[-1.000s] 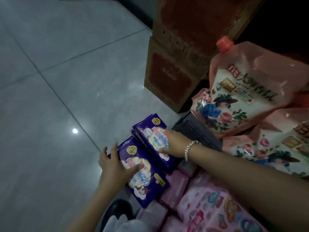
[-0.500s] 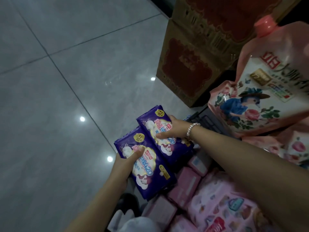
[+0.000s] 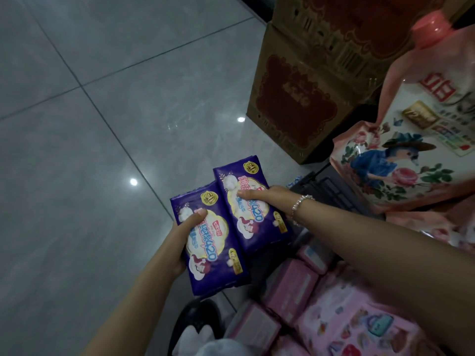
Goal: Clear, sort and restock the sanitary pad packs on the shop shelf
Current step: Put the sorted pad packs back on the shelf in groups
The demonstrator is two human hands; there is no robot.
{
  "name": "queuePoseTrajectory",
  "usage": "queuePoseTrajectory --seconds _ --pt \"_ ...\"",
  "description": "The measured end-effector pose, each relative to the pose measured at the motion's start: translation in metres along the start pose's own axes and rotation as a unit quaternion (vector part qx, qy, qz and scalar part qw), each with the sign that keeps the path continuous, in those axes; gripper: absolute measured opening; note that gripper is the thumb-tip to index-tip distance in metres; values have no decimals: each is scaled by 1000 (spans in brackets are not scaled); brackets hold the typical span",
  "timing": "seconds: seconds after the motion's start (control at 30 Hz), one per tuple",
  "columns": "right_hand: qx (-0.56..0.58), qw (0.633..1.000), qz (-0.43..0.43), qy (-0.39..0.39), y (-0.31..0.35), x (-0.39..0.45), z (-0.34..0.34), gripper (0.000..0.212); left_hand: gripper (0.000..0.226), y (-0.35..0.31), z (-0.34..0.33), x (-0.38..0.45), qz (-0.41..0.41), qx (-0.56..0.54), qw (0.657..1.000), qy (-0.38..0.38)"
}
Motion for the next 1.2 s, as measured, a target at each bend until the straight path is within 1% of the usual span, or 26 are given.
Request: queuePoseTrajectory --seconds 0.07,0.13,0.17,0.23,0.3,0.33,0.4,0.47,0.5,0.53,0.6,0.63,0.7,0.73,0.83,0.87,0.97,1.07,1.17,1.2 --pt "41 999 14 20 4 -3 -9 52 32 -2 3 -1 6 -7 1000 1" --pt "49 998 20 43 10 -3 -16 67 20 -1 5 -6 15 -18 1000 -3" --pt "44 997 30 56 14 -5 -20 65 17 -1 6 -8 13 -22 1000 -5" --pt "40 995 52 76 21 -11 -25 49 16 -3 8 -13 4 -28 1000 -5" --pt "53 993 57 83 27 -19 -26 50 19 -14 5 -19 -11 -33 999 2" --pt "56 993 59 84 30 -24 -24 46 21 -19 2 -20 -12 -36 999 5" --pt "67 992 67 83 33 -32 -19 27 25 -27 -8 -21 -3 -29 1000 12" --pt "78 993 59 69 30 -37 -12 24 24 -29 -18 -23 9 -12 1000 18" --pt "79 994 51 63 28 -36 -10 28 24 -29 -21 -22 10 -6 1000 20" --pt "76 994 40 63 25 -35 -9 37 24 -28 -21 -20 8 0 1000 22" --pt "50 996 13 69 18 -30 -9 62 31 -24 -16 -17 8 1 1000 14" --pt "36 997 7 70 17 -30 -10 71 37 -21 -13 -17 9 0 1000 9" --pt "14 998 7 65 18 -30 -9 80 43 -16 -11 -18 5 -4 1000 -2" --pt "4 998 10 57 19 -29 -7 78 45 -14 -11 -19 1 -10 1000 -9" --pt "-15 999 23 28 21 -34 -1 51 47 -9 -11 -25 -10 -23 999 -22" --pt "-19 999 26 20 21 -37 1 47 53 -9 -10 -29 -15 -24 999 -24" --pt "-20 999 42 12 27 -55 3 42 67 -16 -12 -41 -36 -20 999 -18" --pt "6 998 61 1 42 -89 7 33 68 -38 -22 -62 -68 -11 998 -9" --pt "26 995 95 -29 61 -137 16 32 69 -64 -42 -94 -97 1 995 1" --pt "31 993 108 -35 66 -155 20 36 68 -71 -49 -105 -102 7 995 8"
Point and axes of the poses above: each hand's wrist, its own x-axis towards the middle knuckle, its own z-axis out of the back of the hand, y = z × x, the point moved 4 cm from there along x, towards the middle knuckle, and after that the axes turned 6 degrees about x, right-handed, at the moved point
